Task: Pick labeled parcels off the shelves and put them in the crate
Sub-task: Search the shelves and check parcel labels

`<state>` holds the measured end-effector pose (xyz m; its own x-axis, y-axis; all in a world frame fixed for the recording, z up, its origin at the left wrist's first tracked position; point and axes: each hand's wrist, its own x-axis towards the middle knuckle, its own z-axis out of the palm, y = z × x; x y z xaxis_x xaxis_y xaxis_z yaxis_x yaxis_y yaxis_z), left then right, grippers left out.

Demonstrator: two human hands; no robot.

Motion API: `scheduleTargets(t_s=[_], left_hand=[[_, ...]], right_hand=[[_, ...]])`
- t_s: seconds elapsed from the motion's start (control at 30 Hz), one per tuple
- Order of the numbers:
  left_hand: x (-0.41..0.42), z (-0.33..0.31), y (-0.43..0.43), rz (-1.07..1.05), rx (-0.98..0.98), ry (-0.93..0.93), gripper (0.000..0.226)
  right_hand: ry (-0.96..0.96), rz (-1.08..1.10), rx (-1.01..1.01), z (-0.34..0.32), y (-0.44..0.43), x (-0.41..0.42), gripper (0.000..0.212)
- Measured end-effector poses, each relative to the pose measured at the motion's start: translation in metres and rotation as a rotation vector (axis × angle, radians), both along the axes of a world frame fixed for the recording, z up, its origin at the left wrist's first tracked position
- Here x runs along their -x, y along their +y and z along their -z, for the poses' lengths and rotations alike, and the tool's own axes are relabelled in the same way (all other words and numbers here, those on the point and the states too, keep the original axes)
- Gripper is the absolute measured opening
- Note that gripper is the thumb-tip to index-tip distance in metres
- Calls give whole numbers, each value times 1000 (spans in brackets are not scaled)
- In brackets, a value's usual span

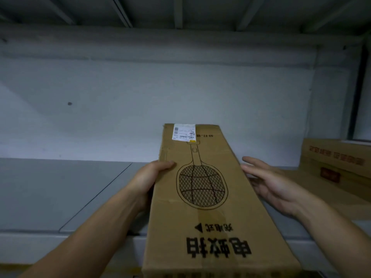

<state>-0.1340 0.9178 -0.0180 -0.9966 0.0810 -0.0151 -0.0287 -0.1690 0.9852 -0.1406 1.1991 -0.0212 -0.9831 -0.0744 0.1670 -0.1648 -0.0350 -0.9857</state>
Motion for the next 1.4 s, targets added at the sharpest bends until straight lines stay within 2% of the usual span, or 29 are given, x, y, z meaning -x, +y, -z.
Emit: scheduleTargets(t_s=[0.07,0.2,0.27,0.37,0.43,0.6,0.73,0.97,1.07,1.2,1.4], left_hand=[[2,-3,-1,-36,20,-27,33],[8,-9,-5,-72,39,-8,28],[12,-13,-10,-59,33,-23,30],[23,-15,-22,-62,19,-60,35],[27,-15,-28,-96,46,-71,39],[39,-19,-43,-138,124,-76,36],[45,-19,-46,-74,101,-59,34],[57,-10,-44,-89,75,-97,41],[61,-7,-48,-126,85,-96,37],[62,-7,-45,-150,92,-103,30],[62,-5,-46,-182,141,-89,29]], right_hand=[[-17,-7,-33,-1,-7,-1,59],[-74,6,-36,-5,-22,-1,22],[-82,12,-121,-13,-30,-2,12],[-55,43,-345,-21,-40,6,17],[-67,76,-393,-23,-48,11,17],[-113,97,-348,-26,-64,23,18],[-166,76,-226,-20,-71,29,11],[-236,71,-77,-10,-85,48,16],[-240,53,-103,-7,-91,50,12],[-248,49,-138,-5,-92,51,25],[-241,57,-163,-2,-94,50,24]])
